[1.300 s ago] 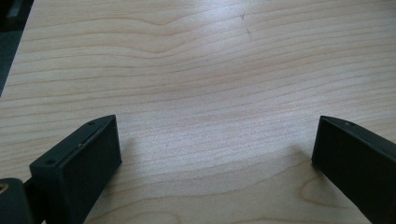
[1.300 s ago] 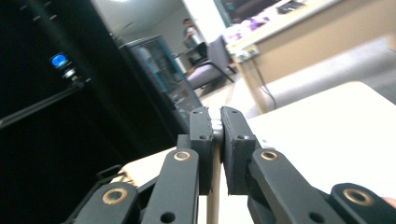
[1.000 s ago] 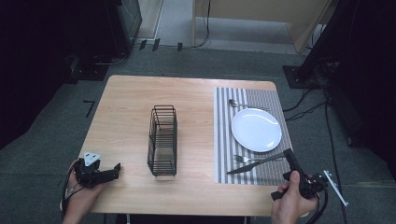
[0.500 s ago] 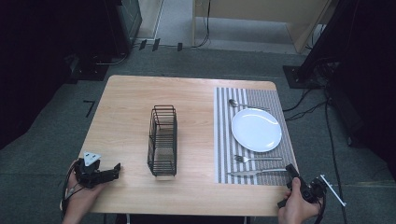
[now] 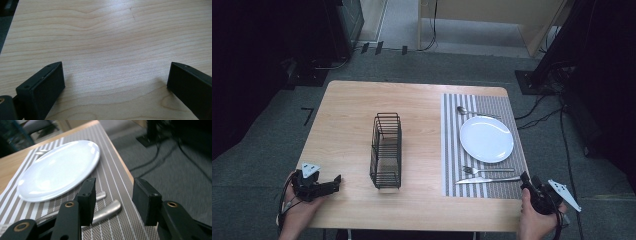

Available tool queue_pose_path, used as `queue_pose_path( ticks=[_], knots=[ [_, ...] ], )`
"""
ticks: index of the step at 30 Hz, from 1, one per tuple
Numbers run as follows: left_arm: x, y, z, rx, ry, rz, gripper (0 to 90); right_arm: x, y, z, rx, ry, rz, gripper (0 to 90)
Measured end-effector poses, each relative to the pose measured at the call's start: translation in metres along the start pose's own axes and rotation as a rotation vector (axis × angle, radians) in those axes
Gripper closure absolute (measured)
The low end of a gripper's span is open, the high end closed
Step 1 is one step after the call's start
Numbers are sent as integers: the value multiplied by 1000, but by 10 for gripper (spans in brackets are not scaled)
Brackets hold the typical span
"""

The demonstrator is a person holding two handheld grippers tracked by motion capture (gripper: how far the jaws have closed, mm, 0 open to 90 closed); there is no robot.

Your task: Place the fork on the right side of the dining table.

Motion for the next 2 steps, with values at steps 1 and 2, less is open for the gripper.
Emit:
queue_pose_path(
  ticks=[1, 2],
  knots=[
    [0, 0, 0, 0, 0, 0, 7, 2, 3, -2, -7, 4, -47, 545],
    [0, 0, 0, 0, 0, 0, 7, 2, 3, -2, -7, 4, -47, 545]
  ],
)
Point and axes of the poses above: each handheld gripper's, and its own axes: z roughly forward along the jaws, y roughly out of its top, x roughly to its left, the point moved 6 cm from there along z, roughly forward along the jaws, and after that the axes turned 14 degrees about x, right-handed, at the moved point
